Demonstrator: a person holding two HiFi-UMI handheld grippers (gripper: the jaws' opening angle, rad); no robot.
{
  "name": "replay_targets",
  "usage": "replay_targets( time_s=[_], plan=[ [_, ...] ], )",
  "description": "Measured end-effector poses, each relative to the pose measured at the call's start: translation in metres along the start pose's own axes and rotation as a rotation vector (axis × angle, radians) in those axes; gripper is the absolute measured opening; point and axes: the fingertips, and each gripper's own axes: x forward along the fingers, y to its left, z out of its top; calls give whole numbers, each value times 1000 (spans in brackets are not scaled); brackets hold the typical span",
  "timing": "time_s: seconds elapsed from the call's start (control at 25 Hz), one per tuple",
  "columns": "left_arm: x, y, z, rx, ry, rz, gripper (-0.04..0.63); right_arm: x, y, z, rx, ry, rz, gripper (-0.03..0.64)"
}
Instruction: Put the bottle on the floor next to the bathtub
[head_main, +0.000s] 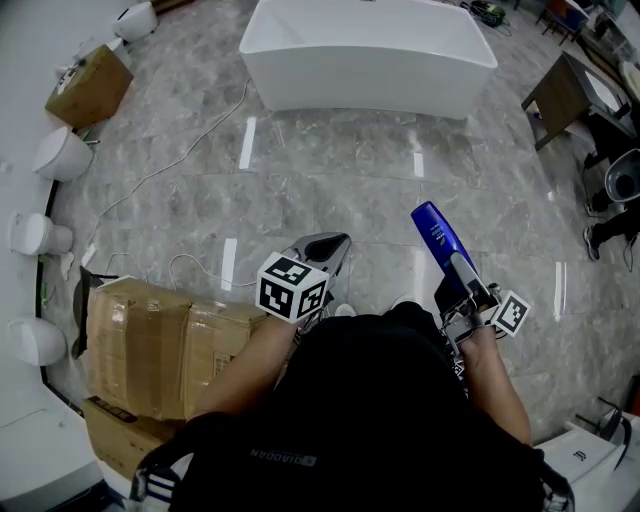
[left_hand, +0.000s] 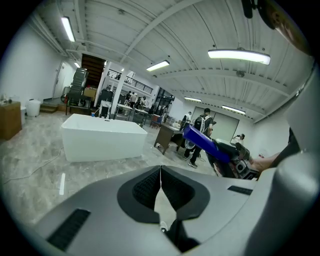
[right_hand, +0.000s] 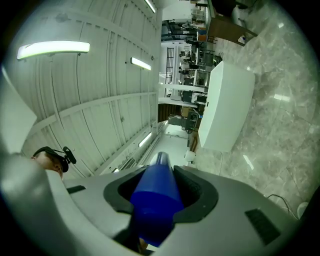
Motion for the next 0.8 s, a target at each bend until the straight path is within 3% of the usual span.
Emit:
replay_targets(
  time_s=[0.12,0.4,0.8],
  plan=[
    [-2,-1,-2,23,11,3,17,-2,0,0,-1,-9,-11,170],
    [-7,6,-10,-82,13,-35,17,-3,2,2,-18,-20,-25,170],
    [-7,10,-10,-84,24,-32,17,-5,-2,1,-12,-29,-64,170]
  ],
)
